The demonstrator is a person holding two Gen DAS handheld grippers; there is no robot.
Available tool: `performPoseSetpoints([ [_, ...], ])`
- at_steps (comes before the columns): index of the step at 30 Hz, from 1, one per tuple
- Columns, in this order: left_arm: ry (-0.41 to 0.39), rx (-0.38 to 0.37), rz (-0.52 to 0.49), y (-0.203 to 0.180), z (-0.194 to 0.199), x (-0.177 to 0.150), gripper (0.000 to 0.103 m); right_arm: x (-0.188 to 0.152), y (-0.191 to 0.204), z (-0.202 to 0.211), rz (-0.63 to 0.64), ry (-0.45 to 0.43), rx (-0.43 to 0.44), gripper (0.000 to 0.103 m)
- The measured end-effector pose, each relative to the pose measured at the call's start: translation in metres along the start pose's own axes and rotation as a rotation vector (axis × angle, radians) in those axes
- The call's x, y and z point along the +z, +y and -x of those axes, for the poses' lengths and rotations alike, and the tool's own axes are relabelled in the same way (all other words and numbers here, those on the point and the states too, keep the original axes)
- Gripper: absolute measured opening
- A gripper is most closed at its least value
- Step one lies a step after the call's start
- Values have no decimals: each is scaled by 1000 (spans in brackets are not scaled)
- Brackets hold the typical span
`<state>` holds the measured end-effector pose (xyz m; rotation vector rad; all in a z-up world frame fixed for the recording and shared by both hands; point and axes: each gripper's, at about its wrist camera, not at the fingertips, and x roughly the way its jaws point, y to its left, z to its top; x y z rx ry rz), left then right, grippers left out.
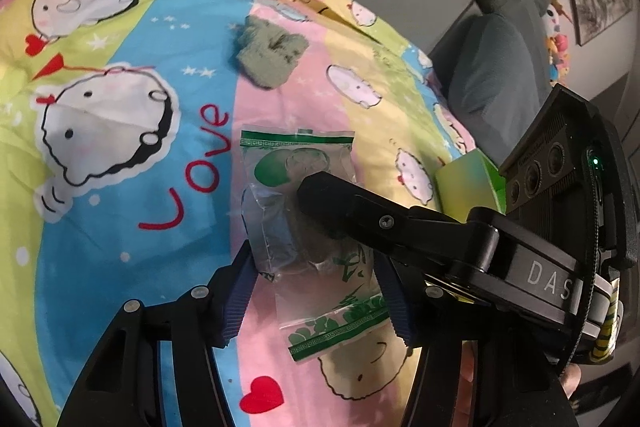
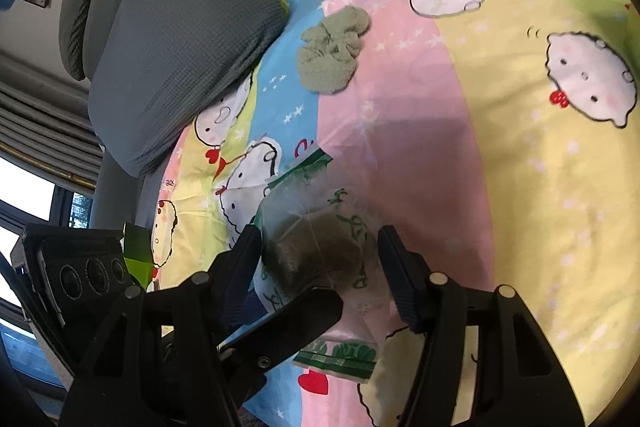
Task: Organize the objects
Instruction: 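Lift the bag off the sheet with the right gripper, then carry the bag into the box and open the right gripper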
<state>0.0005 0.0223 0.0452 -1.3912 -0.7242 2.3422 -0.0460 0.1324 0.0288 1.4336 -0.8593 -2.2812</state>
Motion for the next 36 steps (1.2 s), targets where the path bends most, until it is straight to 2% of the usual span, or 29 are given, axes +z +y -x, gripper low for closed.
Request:
performPoseSetpoints([
  [22,-115,-23,-94,-20,31,1,59,-10,25,32,53,-131,32,59],
  [36,-201,-81,-157,-22,57,3,59,-20,56,51,102,-226,39,59],
])
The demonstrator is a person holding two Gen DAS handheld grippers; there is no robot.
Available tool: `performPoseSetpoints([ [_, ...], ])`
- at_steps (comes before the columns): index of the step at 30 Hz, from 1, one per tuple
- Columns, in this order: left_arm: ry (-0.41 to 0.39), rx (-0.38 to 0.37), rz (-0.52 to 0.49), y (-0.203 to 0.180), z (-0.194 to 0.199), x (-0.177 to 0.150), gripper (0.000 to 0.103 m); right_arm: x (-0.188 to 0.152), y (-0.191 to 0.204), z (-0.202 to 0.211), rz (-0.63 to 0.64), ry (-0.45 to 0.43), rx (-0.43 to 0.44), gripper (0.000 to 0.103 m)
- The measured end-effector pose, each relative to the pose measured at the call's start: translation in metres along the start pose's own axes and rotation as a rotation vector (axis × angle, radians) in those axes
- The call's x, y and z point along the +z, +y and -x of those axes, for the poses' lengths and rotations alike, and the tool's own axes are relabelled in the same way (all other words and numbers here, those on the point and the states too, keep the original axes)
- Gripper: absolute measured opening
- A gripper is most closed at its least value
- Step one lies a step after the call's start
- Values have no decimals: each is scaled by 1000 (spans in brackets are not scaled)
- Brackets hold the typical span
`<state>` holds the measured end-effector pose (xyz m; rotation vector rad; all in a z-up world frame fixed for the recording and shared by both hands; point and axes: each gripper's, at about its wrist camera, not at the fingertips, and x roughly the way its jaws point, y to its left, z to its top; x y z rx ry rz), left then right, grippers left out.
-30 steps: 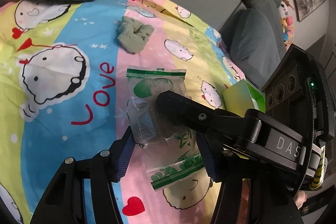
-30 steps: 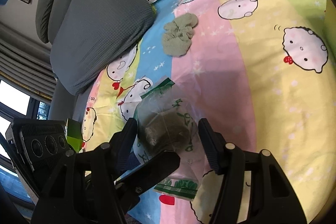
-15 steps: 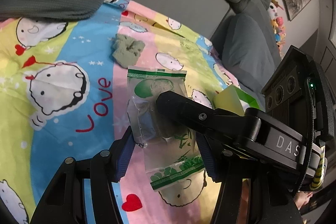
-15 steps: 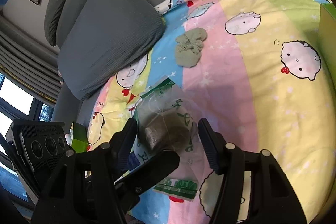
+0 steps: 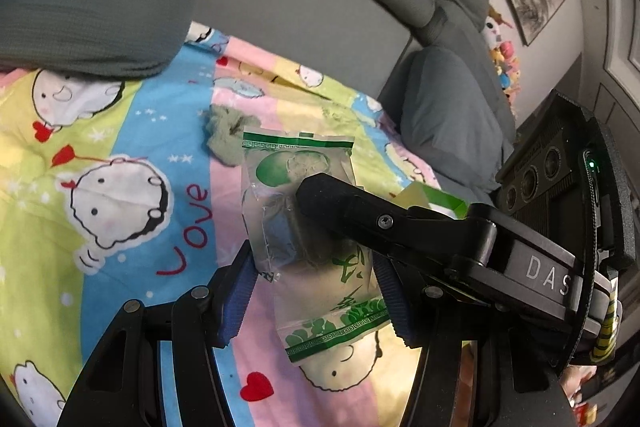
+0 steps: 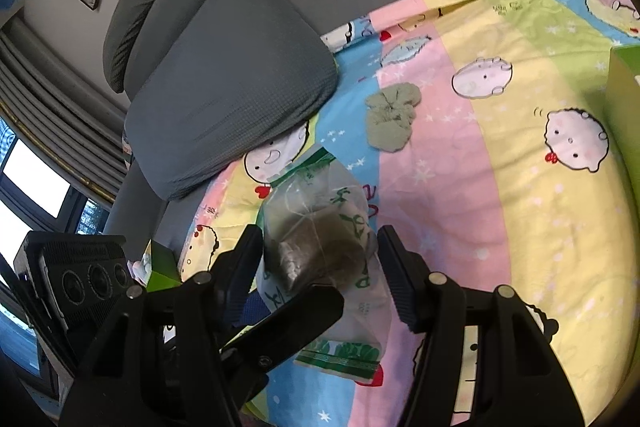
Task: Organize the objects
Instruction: 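Carry the bag into the box and open the right gripper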
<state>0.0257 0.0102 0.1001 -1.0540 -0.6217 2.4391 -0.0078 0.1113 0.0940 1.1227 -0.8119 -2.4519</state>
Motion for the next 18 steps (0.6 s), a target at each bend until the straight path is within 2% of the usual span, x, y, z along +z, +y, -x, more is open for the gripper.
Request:
performPoseSetpoints([
  [18,-68,-82,-110,-47,-4,7,59,7,-3,51,1,-148,-21,59],
])
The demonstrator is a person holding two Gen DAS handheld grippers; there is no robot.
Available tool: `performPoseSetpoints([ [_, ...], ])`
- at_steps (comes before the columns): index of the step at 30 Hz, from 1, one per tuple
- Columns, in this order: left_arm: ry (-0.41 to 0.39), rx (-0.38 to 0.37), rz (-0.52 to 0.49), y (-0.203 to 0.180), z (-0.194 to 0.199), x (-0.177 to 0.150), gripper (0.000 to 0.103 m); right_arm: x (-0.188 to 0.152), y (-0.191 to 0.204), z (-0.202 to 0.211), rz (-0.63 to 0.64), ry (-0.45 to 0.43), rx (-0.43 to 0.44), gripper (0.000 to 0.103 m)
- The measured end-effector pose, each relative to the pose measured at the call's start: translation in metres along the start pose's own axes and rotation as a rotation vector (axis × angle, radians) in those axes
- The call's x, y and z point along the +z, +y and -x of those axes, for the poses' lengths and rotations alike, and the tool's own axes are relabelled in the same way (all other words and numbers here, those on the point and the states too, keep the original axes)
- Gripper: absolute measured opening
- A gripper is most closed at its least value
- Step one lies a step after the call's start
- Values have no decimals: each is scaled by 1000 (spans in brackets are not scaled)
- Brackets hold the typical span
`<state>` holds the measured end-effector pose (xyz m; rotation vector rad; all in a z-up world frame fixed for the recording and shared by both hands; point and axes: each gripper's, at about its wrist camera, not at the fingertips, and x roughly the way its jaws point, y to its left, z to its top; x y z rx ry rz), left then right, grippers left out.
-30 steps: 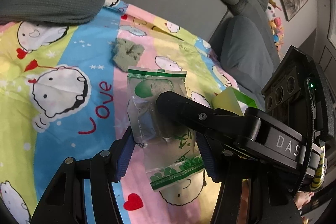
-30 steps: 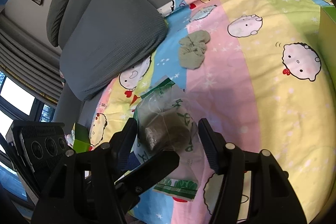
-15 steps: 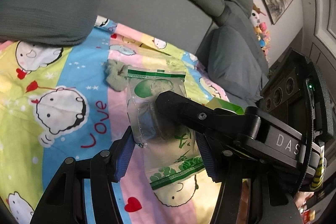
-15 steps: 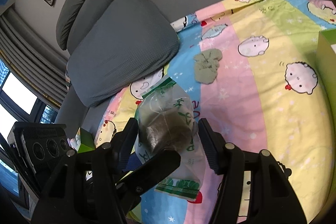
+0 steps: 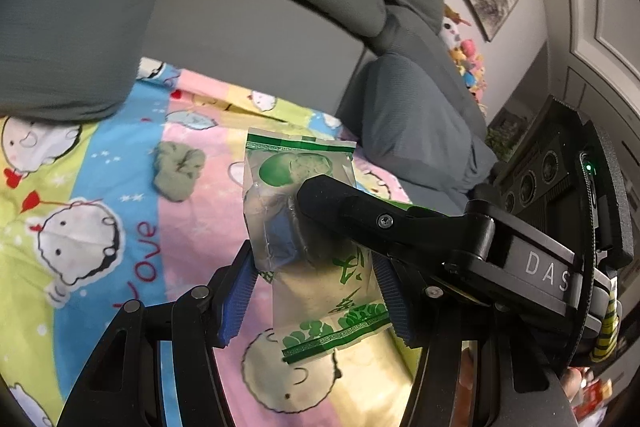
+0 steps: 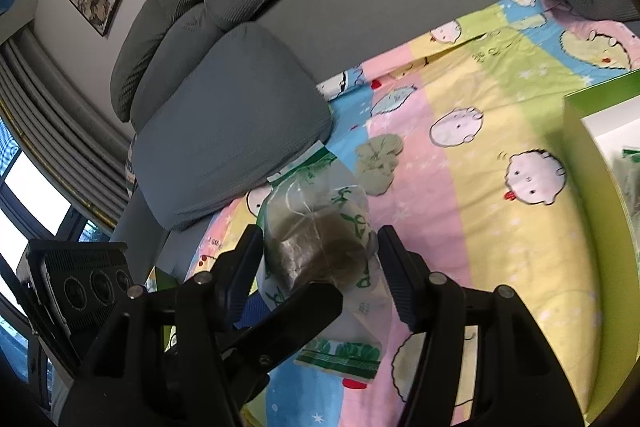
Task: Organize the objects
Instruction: 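Carry the bag into the box and open the right gripper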
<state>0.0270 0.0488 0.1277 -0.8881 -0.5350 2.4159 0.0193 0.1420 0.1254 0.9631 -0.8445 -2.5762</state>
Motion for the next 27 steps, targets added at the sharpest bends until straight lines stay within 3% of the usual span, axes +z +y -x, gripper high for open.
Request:
performPoseSetpoints([
  [13,-6,-70,-51,-35,-20,-4,59,6,-24,35,-19,-62,-38,59],
  [27,49,-159,-189,-107,-62,-7,59,12,-73,99,-117,-210,-84,59],
])
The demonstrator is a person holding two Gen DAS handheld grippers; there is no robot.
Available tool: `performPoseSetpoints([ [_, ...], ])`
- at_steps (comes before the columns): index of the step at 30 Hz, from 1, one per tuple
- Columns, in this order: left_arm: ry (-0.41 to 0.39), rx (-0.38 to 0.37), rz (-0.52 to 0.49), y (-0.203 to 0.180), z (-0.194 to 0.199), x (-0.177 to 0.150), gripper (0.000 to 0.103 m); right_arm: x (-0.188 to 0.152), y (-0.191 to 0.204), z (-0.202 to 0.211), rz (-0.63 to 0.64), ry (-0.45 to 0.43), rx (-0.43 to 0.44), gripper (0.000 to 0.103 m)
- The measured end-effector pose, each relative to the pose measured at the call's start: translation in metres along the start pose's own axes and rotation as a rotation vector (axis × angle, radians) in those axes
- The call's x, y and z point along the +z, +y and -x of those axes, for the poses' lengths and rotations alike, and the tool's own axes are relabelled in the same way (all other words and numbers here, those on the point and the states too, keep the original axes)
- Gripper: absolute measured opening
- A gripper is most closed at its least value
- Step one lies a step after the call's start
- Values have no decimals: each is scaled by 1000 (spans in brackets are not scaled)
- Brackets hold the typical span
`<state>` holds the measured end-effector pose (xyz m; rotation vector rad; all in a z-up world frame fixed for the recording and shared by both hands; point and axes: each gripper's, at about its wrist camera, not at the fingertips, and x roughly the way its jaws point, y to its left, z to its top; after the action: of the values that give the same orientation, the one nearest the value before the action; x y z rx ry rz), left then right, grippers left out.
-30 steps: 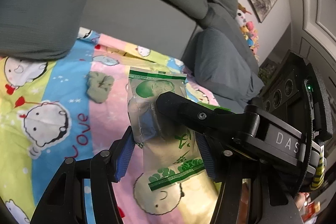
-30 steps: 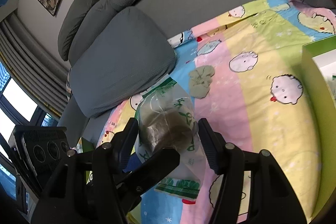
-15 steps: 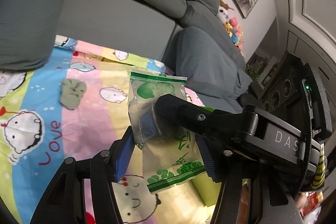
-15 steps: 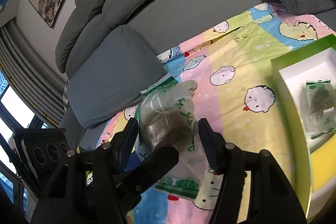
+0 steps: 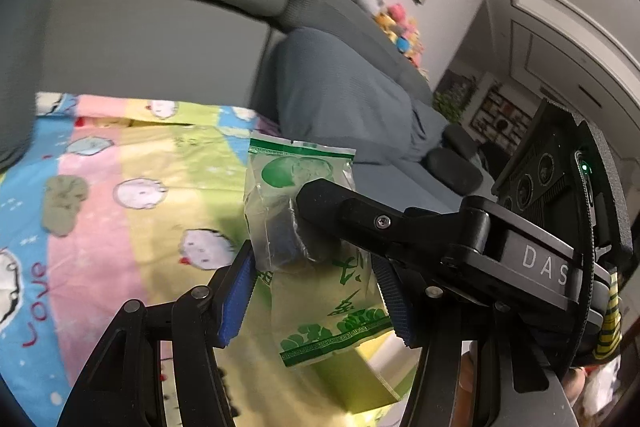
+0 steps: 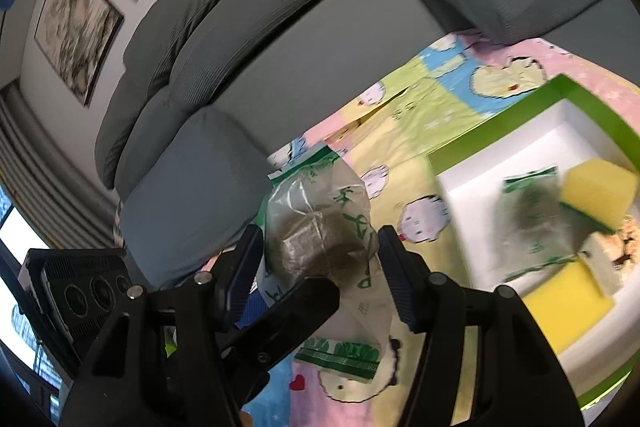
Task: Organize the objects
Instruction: 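Carry the bag into the box and open the right gripper, then move the right gripper back to the grey-green cloth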
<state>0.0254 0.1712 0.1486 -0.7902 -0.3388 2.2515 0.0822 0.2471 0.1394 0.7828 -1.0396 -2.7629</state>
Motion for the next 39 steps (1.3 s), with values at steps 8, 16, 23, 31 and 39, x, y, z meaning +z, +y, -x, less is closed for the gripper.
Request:
performPoseSetpoints([
  [8,71,-63,-73,-40,-39,-1,59,8,-42,38,-84,-86,-52,59],
  [16,165,-156,-70,-63,-78,-12,59,8,-78,66,-170,-139,-167,59],
  [23,235,-139,-28,-60,-96,-21,59,8,-105,71,-238,-154,-289,59],
  [31,200,9,6,-31,-59,-16,59,5,-117,65,-277,-146,-447,59],
  [39,167,342,66,36,4,-23,60,8,-73,40,-137,-153,-399,71],
])
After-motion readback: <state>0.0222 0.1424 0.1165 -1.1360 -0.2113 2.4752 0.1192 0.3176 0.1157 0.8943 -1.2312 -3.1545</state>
